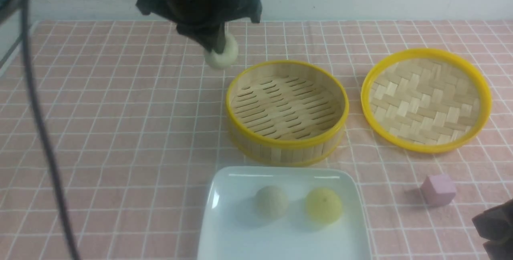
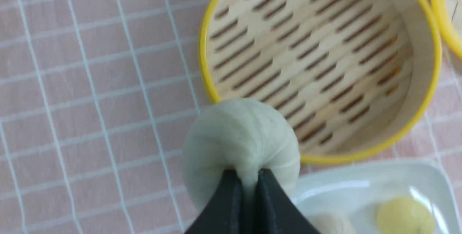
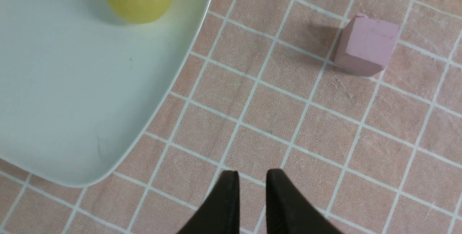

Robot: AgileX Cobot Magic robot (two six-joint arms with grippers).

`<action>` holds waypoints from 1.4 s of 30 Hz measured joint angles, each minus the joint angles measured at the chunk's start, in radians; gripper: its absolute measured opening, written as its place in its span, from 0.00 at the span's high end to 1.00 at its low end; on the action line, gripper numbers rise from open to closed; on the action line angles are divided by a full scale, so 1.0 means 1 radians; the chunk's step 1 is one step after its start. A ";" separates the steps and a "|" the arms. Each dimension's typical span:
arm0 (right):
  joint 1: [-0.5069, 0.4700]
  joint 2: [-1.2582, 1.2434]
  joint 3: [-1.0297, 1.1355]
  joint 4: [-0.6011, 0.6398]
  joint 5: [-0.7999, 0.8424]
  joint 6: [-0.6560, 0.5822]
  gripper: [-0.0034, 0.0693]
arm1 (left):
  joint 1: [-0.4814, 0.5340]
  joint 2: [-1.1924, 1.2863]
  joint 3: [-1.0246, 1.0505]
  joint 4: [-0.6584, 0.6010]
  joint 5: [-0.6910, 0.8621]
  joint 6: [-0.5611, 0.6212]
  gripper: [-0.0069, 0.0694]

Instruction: Put the steamed buns into the plate on the pink tablecloth.

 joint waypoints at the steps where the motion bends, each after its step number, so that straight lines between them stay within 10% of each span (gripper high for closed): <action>1: 0.000 0.000 0.000 0.000 0.000 0.000 0.81 | -0.001 -0.045 0.093 -0.035 0.002 0.000 0.88; 8: 0.000 0.003 0.000 0.000 0.000 0.000 0.80 | -0.115 -0.177 0.637 -0.183 -0.234 -0.003 0.88; 19: 0.000 -0.002 0.000 0.002 0.005 0.000 0.80 | -0.195 -0.177 0.842 -0.199 -0.534 -0.003 0.80; 30: 0.000 -0.375 -0.050 -0.008 0.230 0.001 0.97 | -0.196 -0.152 0.824 -0.192 -0.489 -0.003 0.37; 42: 0.000 -0.759 0.374 -0.038 -0.390 0.023 0.96 | -0.196 -0.159 0.786 -0.187 -0.508 -0.003 0.33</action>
